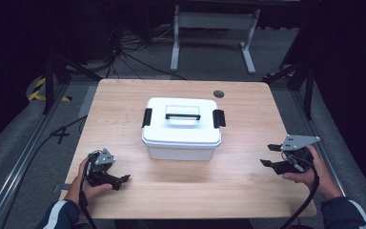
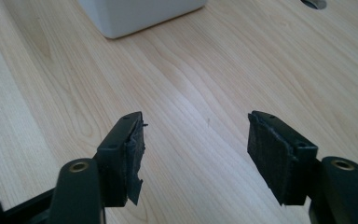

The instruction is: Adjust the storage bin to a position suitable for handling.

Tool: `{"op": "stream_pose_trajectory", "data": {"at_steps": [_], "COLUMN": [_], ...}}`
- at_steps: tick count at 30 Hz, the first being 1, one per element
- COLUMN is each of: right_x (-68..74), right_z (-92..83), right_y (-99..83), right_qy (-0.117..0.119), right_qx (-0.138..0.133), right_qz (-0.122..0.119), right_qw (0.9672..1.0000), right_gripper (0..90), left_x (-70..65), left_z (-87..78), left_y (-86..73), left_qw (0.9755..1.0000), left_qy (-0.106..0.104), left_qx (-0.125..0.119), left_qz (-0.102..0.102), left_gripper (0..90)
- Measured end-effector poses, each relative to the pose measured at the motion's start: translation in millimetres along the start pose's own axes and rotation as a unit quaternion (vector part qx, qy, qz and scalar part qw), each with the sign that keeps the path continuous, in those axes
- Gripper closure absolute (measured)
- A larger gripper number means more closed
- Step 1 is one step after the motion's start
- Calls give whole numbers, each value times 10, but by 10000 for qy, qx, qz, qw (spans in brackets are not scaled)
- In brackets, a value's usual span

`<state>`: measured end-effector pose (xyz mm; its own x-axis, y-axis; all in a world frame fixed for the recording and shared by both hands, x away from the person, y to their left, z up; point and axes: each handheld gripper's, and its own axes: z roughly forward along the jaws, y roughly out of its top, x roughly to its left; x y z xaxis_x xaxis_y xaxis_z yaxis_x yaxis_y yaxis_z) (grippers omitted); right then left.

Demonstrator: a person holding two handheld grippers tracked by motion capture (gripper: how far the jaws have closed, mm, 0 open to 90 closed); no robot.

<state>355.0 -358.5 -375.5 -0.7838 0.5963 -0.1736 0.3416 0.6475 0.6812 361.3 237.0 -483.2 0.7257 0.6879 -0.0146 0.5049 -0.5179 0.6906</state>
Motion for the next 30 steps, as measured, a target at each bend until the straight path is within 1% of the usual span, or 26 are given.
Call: {"op": "stream_pose_trajectory", "data": {"at_steps": [1,4,6,7,8,9,10,11,12,14,17,18,19,20,21,24,25,26,30], "right_x": [-5,-20,-34,-34,-41,-46,-46,-49,-54,-56,-68,-66,-64,-61,-59,-52,-52,-49,-23], "right_z": [-6,-16,-19,-19,-26,-29,-29,-34,-40,-42,-96,-106,-116,-124,-132,-143,-143,-145,-124], "right_y": [39,116,173,173,242,275,275,344,381,408,583,616,662,705,755,852,852,891,1043], "right_qy": [1,36,4,4,41,30,30,28,18,5,50,67,27,42,44,49,49,74,82], "right_qx": [3,-11,-17,-17,-9,10,10,67,92,111,76,72,73,75,57,15,15,-14,40], "right_qz": [-49,-60,-125,-125,-187,-230,-230,-205,-231,-248,-353,-362,-390,-372,-416,-464,-464,-501,-664], "right_qw": [10000,10000,9999,9999,9998,9997,9997,9998,9997,9996,9993,9993,9992,9993,9991,9989,9989,9987,9977], "right_gripper": [381,384,385,385,388,392,392,399,403,403,412,415,415,417,418,417,417,417,415], "left_x": [0,1,-2,-3,-4,-4,-4,-4,-4,-4,-6,-6,-6,-6,-6,-6,-6,-6,-6], "left_z": [0,0,0,1,1,0,0,0,0,0,-1,-1,-1,-1,-1,-1,-1,-1,-1], "left_y": [0,0,-1,-1,-1,-1,-1,-2,-2,-2,-2,-2,-3,-3,-3,-3,-2,-2,-3], "left_qw": [10000,10000,10000,10000,10000,10000,10000,10000,10000,10000,10000,10000,10000,10000,10000,10000,10000,10000,10000], "left_qy": [0,-1,-11,-13,-12,-13,-13,-11,-11,-11,-14,-14,-12,-12,-14,-14,-14,-14,-14], "left_qx": [0,2,7,4,2,5,5,3,4,3,6,9,6,6,8,7,7,9,8], "left_qz": [0,5,-14,-25,-32,-25,-25,-24,-23,-24,-32,-32,-33,-33,-34,-33,-33,-33,-32], "left_gripper": [1,1,2,2,2,1,1,1,1,2,2,2,2,2,2,2,2,2,2]}}
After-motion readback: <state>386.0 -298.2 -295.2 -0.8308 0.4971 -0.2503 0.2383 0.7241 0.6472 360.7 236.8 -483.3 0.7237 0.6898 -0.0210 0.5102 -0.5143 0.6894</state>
